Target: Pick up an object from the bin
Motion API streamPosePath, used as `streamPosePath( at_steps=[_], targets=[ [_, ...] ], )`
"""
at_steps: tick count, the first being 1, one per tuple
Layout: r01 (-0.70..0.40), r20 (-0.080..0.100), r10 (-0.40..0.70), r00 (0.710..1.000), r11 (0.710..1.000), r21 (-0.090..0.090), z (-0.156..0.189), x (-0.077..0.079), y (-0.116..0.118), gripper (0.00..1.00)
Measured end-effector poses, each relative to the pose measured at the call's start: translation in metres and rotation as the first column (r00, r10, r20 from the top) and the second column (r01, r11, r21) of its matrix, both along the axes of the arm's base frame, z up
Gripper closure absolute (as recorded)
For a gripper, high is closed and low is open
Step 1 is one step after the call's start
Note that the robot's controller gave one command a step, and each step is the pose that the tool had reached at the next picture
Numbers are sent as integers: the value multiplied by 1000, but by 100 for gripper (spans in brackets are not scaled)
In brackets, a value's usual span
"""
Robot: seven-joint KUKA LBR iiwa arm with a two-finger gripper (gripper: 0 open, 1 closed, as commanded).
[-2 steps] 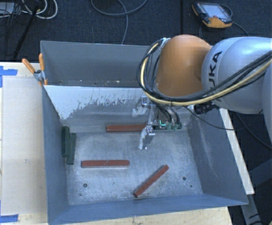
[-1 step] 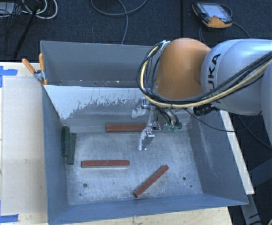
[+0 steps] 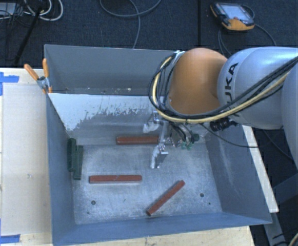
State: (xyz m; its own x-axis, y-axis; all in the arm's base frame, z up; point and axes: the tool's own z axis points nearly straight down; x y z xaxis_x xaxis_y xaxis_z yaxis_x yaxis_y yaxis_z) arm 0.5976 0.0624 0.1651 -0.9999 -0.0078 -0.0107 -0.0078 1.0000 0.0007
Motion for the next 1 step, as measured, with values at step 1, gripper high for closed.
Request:
streamPosePath(
  at_steps=[1],
  targets=[
    [89, -13, -89, 996, 996, -1, -37, 0, 13, 0]
  ],
)
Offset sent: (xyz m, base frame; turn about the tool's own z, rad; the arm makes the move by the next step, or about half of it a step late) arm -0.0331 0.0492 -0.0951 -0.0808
